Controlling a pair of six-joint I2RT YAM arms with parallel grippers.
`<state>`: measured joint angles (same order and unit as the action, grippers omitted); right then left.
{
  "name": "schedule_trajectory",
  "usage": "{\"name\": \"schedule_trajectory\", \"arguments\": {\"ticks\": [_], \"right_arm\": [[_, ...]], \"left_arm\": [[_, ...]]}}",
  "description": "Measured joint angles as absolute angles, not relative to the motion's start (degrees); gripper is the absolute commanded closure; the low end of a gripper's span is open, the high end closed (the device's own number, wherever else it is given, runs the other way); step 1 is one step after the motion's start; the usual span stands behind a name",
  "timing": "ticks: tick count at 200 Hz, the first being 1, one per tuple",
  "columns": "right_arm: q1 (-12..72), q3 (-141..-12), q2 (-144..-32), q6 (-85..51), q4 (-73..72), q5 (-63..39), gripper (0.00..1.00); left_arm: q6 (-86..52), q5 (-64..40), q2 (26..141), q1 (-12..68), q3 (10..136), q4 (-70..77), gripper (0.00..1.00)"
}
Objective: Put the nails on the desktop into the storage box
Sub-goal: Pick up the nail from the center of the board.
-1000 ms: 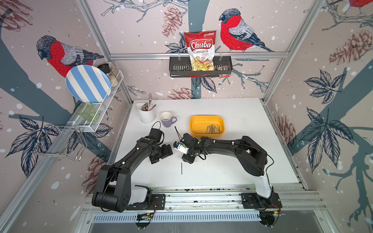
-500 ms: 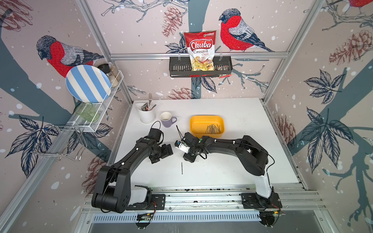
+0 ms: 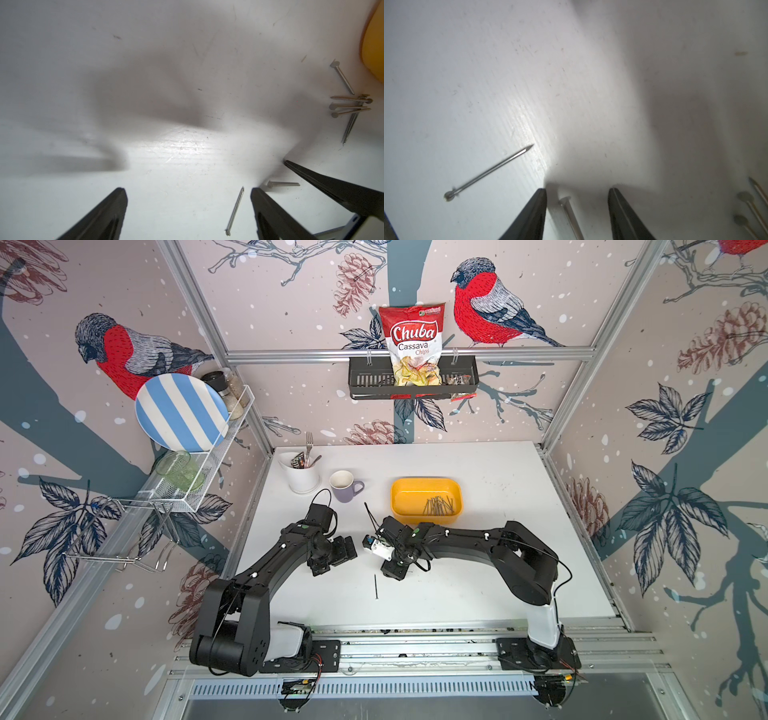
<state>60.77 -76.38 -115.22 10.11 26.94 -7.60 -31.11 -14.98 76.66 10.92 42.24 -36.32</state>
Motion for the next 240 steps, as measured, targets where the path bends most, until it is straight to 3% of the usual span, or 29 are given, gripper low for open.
{"name": "schedule_trajectory", "arguments": {"ticks": [190,240], "right_arm": [[61.3,-73.5,-113.2,10.1,29.2,-4.3,0.56],[61.4,-74.7,-114.3,9.0,31.4,-3.5,0.81]], "left_arm": [[-31.0,-16.5,77.4,10.9,42.0,-36.3,0.05],[-30.0,-16.4,78.6,10.9,42.6,-36.3,0.05]]}}
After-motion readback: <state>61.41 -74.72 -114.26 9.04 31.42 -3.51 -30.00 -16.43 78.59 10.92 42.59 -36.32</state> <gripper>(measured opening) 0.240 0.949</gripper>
